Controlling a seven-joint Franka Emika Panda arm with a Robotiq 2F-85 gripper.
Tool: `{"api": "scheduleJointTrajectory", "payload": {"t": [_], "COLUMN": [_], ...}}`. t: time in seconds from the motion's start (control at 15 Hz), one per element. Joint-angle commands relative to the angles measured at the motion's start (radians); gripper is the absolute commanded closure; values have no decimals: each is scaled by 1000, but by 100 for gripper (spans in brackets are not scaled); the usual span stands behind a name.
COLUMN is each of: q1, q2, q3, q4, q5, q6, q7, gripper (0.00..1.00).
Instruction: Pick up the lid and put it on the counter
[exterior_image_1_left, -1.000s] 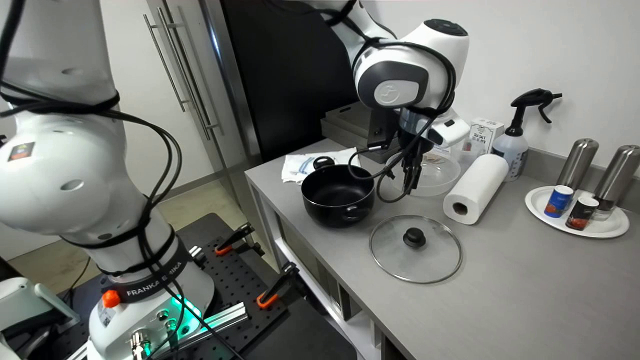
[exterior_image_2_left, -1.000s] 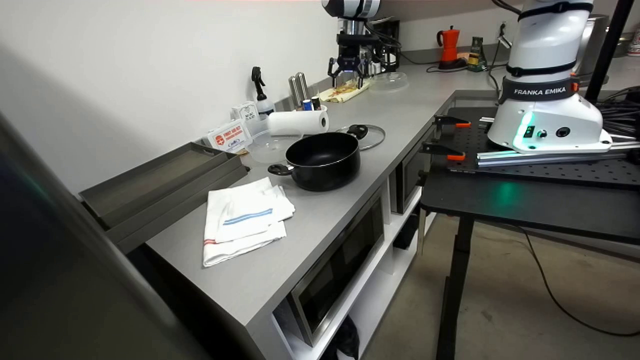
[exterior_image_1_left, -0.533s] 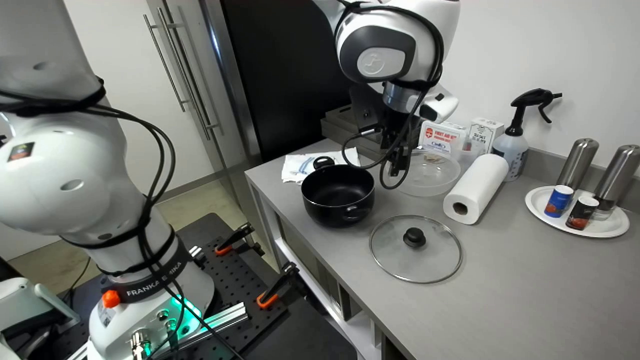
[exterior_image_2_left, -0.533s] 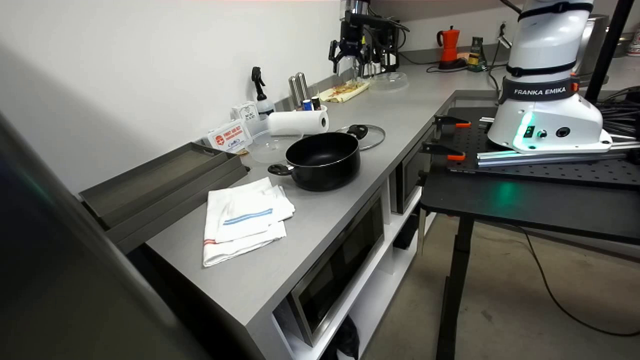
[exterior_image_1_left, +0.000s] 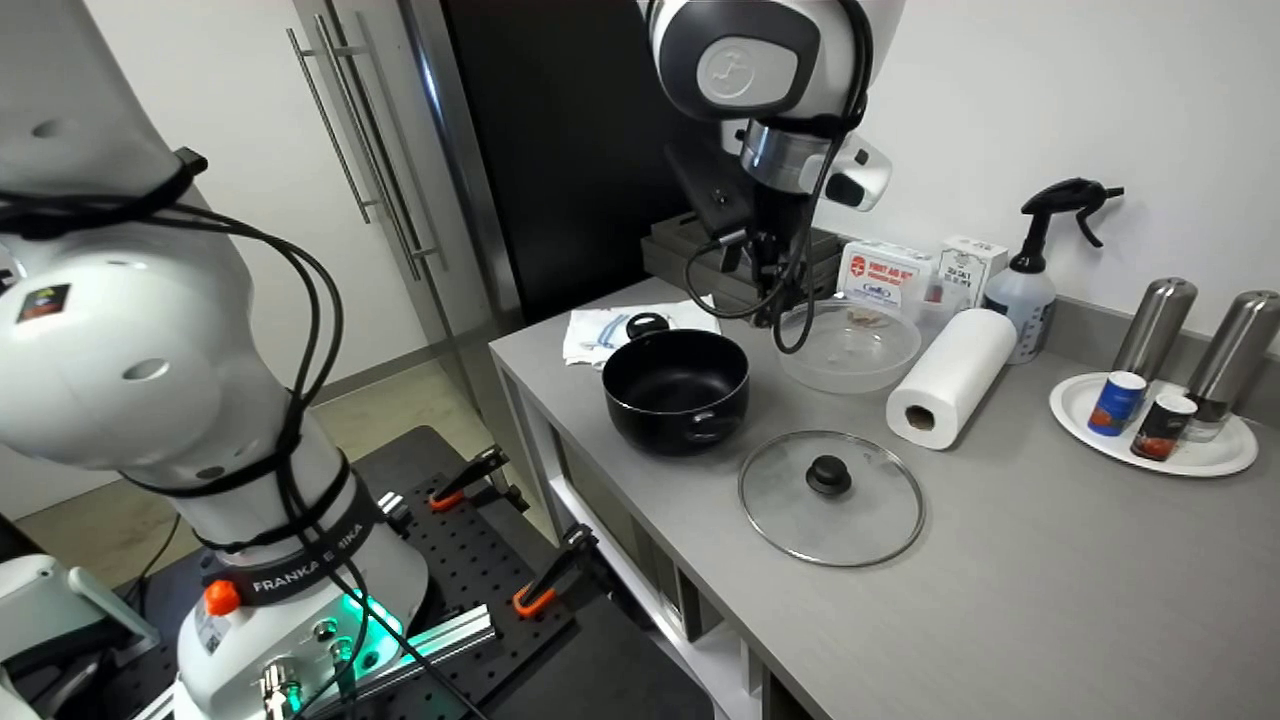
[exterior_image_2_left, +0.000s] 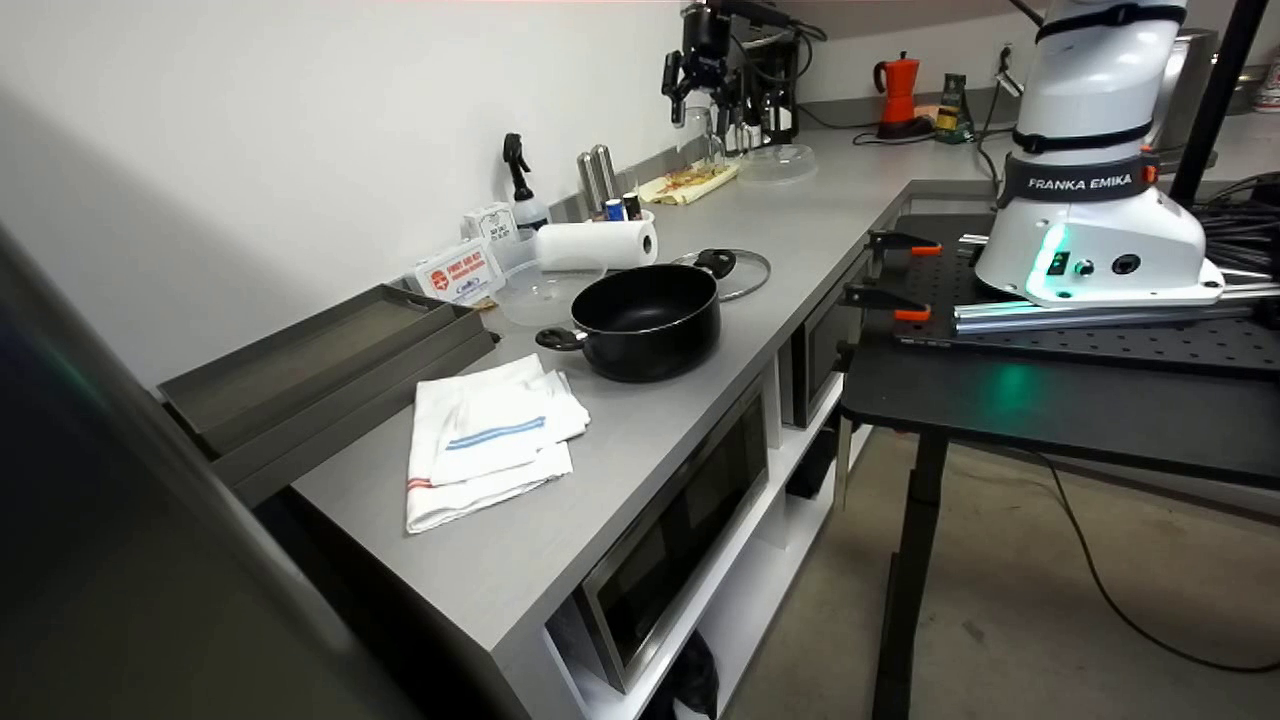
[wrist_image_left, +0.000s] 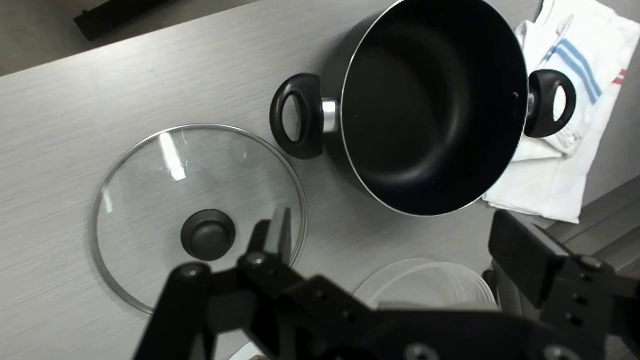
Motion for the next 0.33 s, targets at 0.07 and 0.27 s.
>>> {"api": "scheduleJointTrajectory", "payload": {"t": [0.07,0.27], "q1": [16,16], "q2": [-3,-4], "q3": [-16,-16], "q4": [-1,-2], "q5": [-2,-3], "q6": [-4,-6], "q7": [-4,-6], "gripper": [0,0]}}
